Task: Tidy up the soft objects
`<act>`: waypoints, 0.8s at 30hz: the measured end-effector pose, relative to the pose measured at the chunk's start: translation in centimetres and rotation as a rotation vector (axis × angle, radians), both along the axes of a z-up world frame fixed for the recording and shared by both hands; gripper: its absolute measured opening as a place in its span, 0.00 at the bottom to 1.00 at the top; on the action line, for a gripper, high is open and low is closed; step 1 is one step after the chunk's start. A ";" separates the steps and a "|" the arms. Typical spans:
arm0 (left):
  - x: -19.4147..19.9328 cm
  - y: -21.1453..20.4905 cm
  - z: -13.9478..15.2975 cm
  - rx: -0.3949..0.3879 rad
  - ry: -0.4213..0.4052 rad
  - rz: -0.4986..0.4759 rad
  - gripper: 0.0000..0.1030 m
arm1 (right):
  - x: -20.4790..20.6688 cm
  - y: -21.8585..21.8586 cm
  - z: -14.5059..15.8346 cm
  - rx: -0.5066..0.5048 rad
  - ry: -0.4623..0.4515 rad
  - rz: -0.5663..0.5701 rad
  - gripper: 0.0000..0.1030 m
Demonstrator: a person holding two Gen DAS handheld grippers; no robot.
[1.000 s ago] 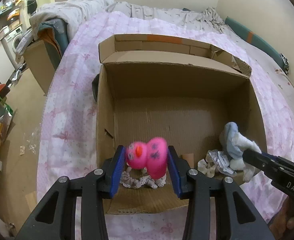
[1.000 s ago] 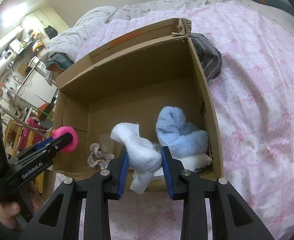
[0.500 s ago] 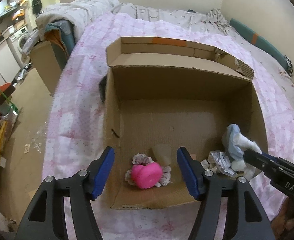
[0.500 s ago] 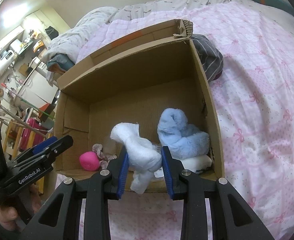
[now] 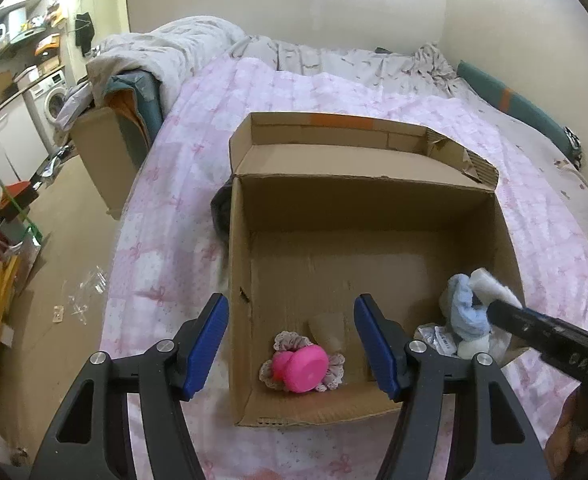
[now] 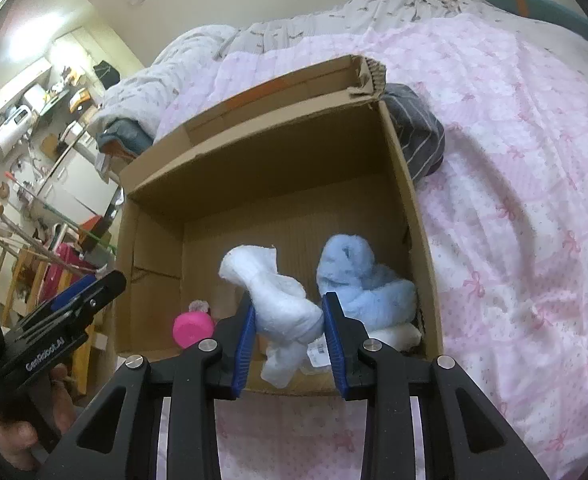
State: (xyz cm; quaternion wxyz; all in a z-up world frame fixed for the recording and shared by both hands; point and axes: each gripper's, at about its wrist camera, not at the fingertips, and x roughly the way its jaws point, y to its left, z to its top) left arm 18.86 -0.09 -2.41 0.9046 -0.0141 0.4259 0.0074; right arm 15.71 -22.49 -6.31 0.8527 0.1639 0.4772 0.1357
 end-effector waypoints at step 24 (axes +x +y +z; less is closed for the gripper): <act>-8.4 3.5 6.6 -0.045 -0.194 0.084 0.98 | -6.0 0.7 9.4 -0.108 -0.293 -0.025 1.00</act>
